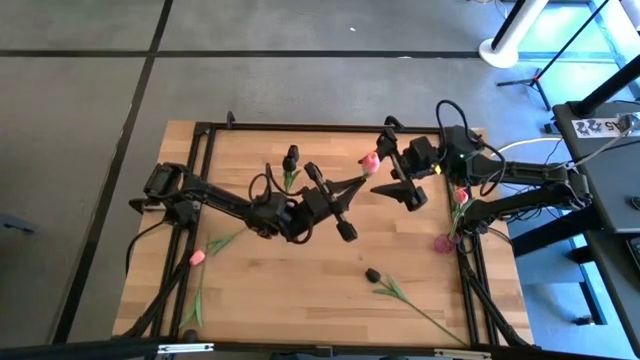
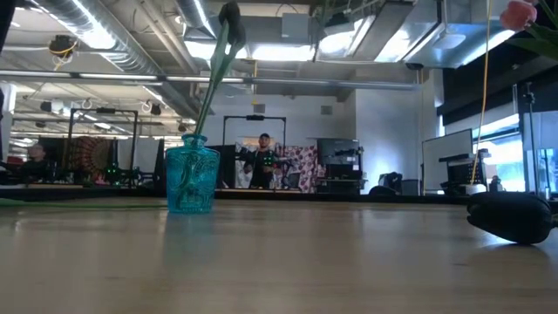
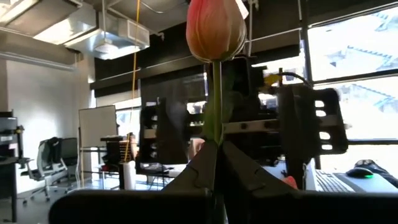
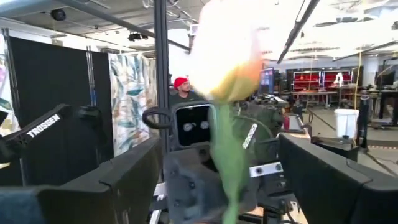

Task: Sort flowers into vase by color
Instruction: Put the pink tulip into the purple vase

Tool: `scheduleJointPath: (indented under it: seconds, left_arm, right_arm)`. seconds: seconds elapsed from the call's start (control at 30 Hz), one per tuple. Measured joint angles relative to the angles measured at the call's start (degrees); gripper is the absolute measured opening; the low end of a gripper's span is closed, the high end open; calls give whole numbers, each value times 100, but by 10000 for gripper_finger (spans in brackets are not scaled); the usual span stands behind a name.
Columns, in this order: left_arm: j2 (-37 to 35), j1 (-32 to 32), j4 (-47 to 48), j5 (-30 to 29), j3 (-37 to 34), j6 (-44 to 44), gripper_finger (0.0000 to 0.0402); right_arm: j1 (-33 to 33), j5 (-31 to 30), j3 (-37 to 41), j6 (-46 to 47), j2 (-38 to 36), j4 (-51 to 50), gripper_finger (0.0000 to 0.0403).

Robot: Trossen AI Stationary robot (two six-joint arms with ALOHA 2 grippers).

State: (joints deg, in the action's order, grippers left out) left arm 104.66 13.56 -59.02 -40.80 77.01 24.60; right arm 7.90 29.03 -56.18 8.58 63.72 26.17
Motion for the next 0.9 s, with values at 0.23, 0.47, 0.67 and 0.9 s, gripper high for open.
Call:
scheduleJointPath:
  seconds: [0.23,0.47,0.67,0.9]
  left_arm:
    - [0,-22,-2,-2,0,-7,7]
    - [0,-22,9,-2,0,-22,9]
    - [0,0,168,-18,0,-49,48]
    - [0,68,525,-282,3,-305,126]
  right_arm:
    - [-122,-290,0,-2,-2,31,303]
    - [-118,-470,0,-4,-2,70,180]
    - [-118,-550,0,-5,-2,59,32]
    - [-117,-603,0,44,-2,33,11]
